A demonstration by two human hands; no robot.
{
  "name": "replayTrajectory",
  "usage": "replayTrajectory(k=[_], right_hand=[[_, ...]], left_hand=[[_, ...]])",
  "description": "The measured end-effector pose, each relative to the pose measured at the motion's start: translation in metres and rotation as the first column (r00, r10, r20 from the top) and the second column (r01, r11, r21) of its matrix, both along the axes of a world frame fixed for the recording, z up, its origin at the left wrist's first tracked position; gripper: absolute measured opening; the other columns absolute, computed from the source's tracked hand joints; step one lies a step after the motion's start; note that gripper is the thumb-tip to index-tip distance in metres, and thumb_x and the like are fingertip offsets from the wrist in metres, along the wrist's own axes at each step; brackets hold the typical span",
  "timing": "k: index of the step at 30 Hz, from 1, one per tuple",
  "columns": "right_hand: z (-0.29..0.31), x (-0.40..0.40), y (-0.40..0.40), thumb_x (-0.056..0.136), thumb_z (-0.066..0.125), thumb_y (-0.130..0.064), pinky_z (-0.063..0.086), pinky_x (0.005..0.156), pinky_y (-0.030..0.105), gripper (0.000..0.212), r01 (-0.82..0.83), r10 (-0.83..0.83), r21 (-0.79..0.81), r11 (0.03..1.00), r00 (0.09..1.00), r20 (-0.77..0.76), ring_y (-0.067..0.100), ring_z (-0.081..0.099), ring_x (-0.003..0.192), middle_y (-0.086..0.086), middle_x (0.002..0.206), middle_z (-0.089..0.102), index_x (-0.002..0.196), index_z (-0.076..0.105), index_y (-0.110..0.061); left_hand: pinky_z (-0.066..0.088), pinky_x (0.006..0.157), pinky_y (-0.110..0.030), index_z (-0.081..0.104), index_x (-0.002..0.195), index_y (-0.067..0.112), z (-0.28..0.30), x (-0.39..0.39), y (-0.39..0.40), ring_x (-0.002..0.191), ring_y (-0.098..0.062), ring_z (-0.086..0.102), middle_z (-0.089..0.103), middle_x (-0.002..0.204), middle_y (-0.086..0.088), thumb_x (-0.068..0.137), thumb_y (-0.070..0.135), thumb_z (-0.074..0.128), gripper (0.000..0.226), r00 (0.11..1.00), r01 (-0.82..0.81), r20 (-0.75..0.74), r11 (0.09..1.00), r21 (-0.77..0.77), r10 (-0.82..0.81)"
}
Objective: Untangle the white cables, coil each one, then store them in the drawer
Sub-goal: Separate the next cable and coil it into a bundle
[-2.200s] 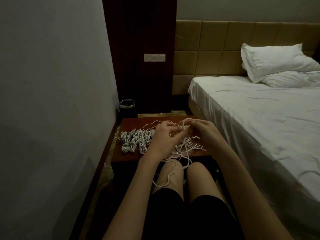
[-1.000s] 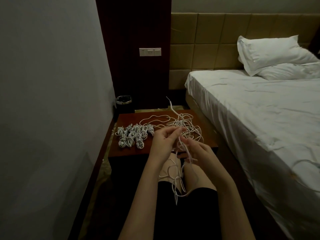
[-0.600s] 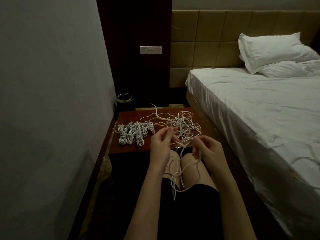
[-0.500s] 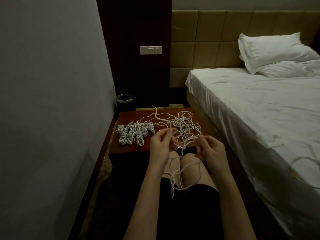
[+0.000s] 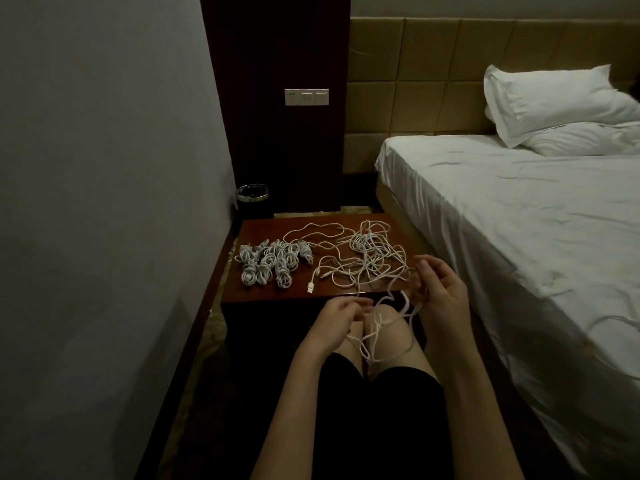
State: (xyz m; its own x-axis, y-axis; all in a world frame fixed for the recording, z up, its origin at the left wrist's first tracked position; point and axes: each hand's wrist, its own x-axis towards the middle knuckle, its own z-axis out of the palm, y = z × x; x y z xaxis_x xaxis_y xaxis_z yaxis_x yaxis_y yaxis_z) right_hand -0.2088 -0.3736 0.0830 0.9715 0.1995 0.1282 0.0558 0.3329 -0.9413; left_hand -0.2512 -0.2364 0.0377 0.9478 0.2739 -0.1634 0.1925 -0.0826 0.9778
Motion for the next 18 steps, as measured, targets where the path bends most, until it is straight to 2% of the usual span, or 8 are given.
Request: replayTrajectory(k=[2, 4, 6, 8, 9, 12, 15, 18], right_hand=[[0.001, 0.000, -0.001, 0.099, 0.046, -0.011, 0.046, 0.051, 0.015, 0.015, -0.024, 0.024, 0.045, 0.999, 1.000, -0.001, 0.002, 0.053, 0.054, -0.001, 0.070, 0.054, 0.099, 0.061, -0.012], [0.001, 0.000, -0.001, 0.099, 0.047, -0.013, 0.047, 0.056, 0.017, 0.015, -0.042, 0.043, 0.074, 0.996, 0.999, -0.003, 0.005, 0.052, 0.058, -0.002, 0.072, 0.056, 0.099, 0.062, -0.014], [0.003, 0.000, 0.000, 0.099, 0.045, -0.012, 0.048, 0.056, 0.017, 0.016, -0.061, 0.061, 0.123, 0.991, 0.998, 0.003, 0.003, 0.052, 0.056, -0.005, 0.067, 0.056, 0.099, 0.061, -0.014], [0.005, 0.000, 0.003, 0.099, 0.043, -0.011, 0.049, 0.056, 0.018, 0.016, -0.076, 0.075, 0.194, 0.978, 0.997, 0.016, 0.005, 0.053, 0.056, -0.004, 0.065, 0.056, 0.098, 0.059, -0.015], [0.007, -0.001, 0.004, 0.099, 0.043, -0.011, 0.050, 0.057, 0.019, 0.017, -0.080, 0.077, 0.222, 0.972, 0.997, 0.021, 0.007, 0.054, 0.058, -0.003, 0.067, 0.056, 0.098, 0.059, -0.015], [0.005, -0.001, 0.009, 0.099, 0.043, -0.010, 0.052, 0.059, 0.019, 0.016, -0.086, 0.083, 0.246, 0.965, 0.996, 0.024, 0.006, 0.056, 0.059, -0.003, 0.067, 0.057, 0.100, 0.058, -0.014], [-0.002, 0.000, 0.010, 0.101, 0.043, -0.011, 0.054, 0.062, 0.018, 0.017, -0.040, 0.038, 0.112, 0.993, 0.999, 0.013, 0.004, 0.063, 0.063, 0.000, 0.074, 0.063, 0.103, 0.059, -0.015], [-0.012, 0.004, 0.008, 0.103, 0.039, -0.018, 0.055, 0.074, 0.025, 0.023, 0.015, -0.017, -0.036, 0.999, 0.998, -0.062, 0.012, 0.069, 0.086, 0.002, 0.092, 0.071, 0.114, 0.060, -0.016]], left_hand=[[0.042, 0.058, -0.002, 0.061, 0.121, -0.001, -0.004, -0.001, -0.001, 0.083, 0.001, 0.057, 0.064, 0.108, -0.006, 0.095, -0.002, 0.039, 0.034, 0.999, 0.052, -0.019, 0.997, 0.054, -0.051], [0.042, 0.061, -0.004, 0.062, 0.118, 0.008, -0.009, 0.002, -0.001, 0.086, 0.002, 0.058, 0.063, 0.106, 0.003, 0.094, 0.003, 0.047, 0.029, 0.995, 0.096, -0.037, 0.994, 0.055, -0.094], [0.047, 0.074, -0.010, 0.063, 0.112, 0.016, -0.010, 0.003, -0.005, 0.094, -0.002, 0.060, 0.063, 0.108, 0.003, 0.089, 0.017, 0.060, 0.023, 0.990, 0.141, -0.031, 0.988, 0.060, -0.140], [0.052, 0.091, -0.026, 0.068, 0.109, 0.016, -0.013, 0.007, -0.006, 0.104, -0.013, 0.063, 0.066, 0.110, -0.003, 0.078, 0.032, 0.068, 0.035, 0.987, 0.160, -0.003, 0.984, 0.080, -0.160], [0.053, 0.091, -0.029, 0.070, 0.107, 0.016, -0.015, 0.008, -0.006, 0.102, -0.015, 0.065, 0.068, 0.105, -0.004, 0.079, 0.032, 0.070, 0.033, 0.985, 0.173, 0.013, 0.981, 0.087, -0.175], [0.055, 0.071, -0.024, 0.069, 0.097, 0.016, -0.016, 0.007, -0.009, 0.077, -0.008, 0.068, 0.068, 0.085, -0.002, 0.094, 0.016, 0.058, 0.010, 0.989, 0.130, 0.061, 0.989, 0.075, -0.135], [0.052, 0.053, -0.022, 0.066, 0.103, 0.015, -0.009, 0.005, -0.007, 0.063, -0.008, 0.068, 0.063, 0.079, -0.002, 0.102, 0.016, 0.044, 0.022, 0.996, -0.005, 0.094, 1.000, -0.016, 0.007], [0.051, 0.046, -0.021, 0.060, 0.110, 0.010, 0.003, 0.002, -0.004, 0.054, -0.007, 0.065, 0.052, 0.075, -0.005, 0.104, 0.009, 0.037, 0.024, 0.989, -0.086, 0.102, 0.977, -0.193, 0.107]])
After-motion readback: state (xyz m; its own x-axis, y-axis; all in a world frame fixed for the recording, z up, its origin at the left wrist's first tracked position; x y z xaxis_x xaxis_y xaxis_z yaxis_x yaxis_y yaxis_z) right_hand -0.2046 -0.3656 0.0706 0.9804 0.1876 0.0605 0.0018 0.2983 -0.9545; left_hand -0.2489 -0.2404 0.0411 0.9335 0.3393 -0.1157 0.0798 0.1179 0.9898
